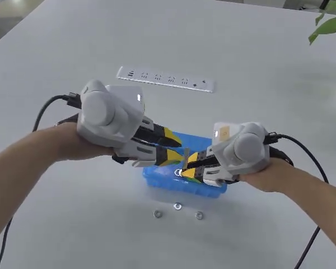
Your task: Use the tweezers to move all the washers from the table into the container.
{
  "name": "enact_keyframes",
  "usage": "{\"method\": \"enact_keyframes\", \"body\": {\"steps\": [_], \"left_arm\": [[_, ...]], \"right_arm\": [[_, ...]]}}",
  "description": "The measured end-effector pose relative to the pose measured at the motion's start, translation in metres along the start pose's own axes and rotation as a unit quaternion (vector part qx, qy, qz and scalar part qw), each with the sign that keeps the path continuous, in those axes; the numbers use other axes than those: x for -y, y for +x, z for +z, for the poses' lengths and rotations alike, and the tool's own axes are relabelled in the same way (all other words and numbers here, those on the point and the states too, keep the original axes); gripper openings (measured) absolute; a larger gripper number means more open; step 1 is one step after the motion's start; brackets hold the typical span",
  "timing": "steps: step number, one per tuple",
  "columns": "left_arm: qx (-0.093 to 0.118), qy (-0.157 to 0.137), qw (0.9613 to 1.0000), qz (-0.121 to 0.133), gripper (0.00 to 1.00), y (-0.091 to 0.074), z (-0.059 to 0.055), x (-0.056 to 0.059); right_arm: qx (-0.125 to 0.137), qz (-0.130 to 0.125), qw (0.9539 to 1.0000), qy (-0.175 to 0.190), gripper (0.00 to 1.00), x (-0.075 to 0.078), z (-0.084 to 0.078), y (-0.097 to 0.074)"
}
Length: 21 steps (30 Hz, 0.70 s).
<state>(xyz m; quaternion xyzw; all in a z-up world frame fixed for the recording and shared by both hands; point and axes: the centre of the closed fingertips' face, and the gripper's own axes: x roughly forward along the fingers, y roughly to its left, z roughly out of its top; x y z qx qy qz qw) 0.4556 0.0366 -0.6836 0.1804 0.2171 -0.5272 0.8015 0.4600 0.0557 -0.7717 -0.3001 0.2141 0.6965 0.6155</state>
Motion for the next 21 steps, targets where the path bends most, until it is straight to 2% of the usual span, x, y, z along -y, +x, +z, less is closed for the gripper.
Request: {"method": "enact_keyframes", "body": {"steps": [10,21], "left_arm": [[-0.011,0.019,0.9997,-0.013,0.07,0.0094,-0.0001,0.0013],[-0.009,0.025,0.9993,-0.026,0.06,0.0107,0.0017,0.0048]], "right_arm": [[-0.003,0.003,0.9999,-0.009,0.09,-0.0014,0.0000,-0.0002],[-0.006,0.005,0.9999,-0.008,0.10,-0.0016,-0.0022,-0.0006]]}}
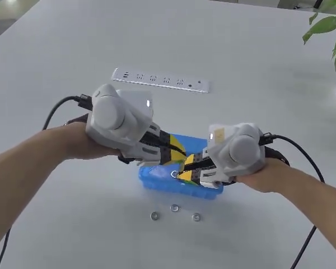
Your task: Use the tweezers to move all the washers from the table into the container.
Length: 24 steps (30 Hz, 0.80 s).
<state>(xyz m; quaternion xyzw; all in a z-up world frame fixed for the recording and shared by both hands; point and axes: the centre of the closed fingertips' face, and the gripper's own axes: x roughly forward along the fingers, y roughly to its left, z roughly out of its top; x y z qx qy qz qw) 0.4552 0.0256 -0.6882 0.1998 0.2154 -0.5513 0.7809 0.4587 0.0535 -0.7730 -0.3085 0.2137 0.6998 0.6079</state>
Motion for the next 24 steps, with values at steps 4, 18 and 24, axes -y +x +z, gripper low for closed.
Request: {"method": "enact_keyframes", "body": {"steps": [4,18,24], "left_arm": [[0.000,0.002,1.0000,-0.001,0.06,0.000,0.000,0.000],[0.006,0.000,1.0000,-0.003,0.05,0.000,0.004,-0.003],[0.009,0.006,0.9999,-0.005,0.05,-0.001,0.012,-0.002]], "right_arm": [[-0.003,-0.001,1.0000,0.000,0.10,0.001,0.000,0.000],[-0.001,-0.011,0.9999,0.005,0.12,0.003,0.000,-0.009],[0.004,-0.020,0.9997,0.009,0.12,0.004,0.003,-0.017]]}}
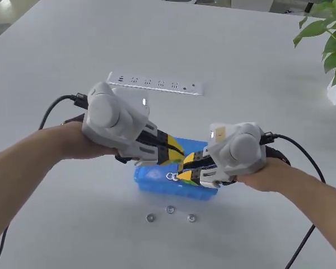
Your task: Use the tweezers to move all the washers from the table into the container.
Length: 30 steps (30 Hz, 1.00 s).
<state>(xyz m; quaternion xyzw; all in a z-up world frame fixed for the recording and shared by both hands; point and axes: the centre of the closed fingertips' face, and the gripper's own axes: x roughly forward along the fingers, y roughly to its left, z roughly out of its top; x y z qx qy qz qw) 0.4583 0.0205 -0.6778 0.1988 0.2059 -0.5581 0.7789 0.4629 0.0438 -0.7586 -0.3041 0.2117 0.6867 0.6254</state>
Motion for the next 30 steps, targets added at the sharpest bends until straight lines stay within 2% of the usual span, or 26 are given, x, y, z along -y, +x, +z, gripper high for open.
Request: {"method": "enact_keyframes", "body": {"steps": [10,20,25,30], "left_arm": [[0.004,0.007,1.0000,-0.003,0.05,-0.002,0.013,0.003],[0.003,0.012,0.9999,-0.008,0.05,-0.006,0.024,0.009],[0.003,0.015,0.9998,-0.010,0.05,-0.009,0.029,0.013],[0.005,0.018,0.9997,-0.014,0.05,-0.011,0.034,0.018]], "right_arm": [[0.005,-0.021,0.9997,0.011,0.15,0.001,0.001,-0.018],[0.017,-0.046,0.9985,0.026,0.20,-0.002,0.003,-0.044],[0.024,-0.060,0.9972,0.037,0.23,-0.006,0.002,-0.060],[0.022,-0.068,0.9958,0.057,0.29,-0.014,-0.006,-0.071]]}}
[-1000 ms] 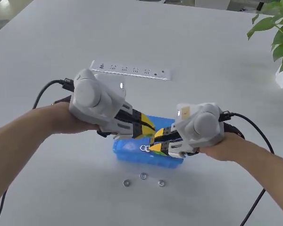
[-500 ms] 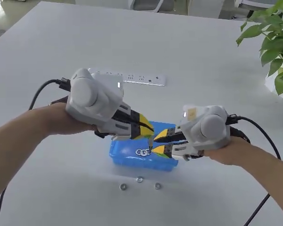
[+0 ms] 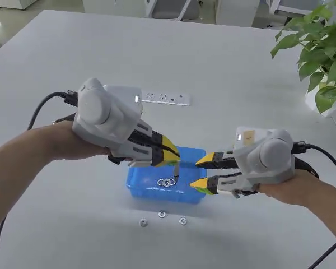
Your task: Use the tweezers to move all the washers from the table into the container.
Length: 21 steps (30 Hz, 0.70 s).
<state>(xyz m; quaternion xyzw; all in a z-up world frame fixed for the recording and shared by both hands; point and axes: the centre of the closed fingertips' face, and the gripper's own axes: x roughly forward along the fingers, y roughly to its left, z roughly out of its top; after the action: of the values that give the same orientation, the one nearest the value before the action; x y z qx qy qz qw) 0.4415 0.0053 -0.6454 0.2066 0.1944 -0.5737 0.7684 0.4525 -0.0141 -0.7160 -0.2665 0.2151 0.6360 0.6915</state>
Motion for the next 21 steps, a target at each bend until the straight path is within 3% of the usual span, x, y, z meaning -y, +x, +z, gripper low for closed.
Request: {"method": "enact_keyframes", "body": {"steps": [21], "left_arm": [[-0.003,0.009,0.9998,-0.019,0.05,-0.004,0.010,0.024]], "right_arm": [[0.014,-0.016,0.9984,0.053,0.64,-0.029,-0.021,-0.026]]}}
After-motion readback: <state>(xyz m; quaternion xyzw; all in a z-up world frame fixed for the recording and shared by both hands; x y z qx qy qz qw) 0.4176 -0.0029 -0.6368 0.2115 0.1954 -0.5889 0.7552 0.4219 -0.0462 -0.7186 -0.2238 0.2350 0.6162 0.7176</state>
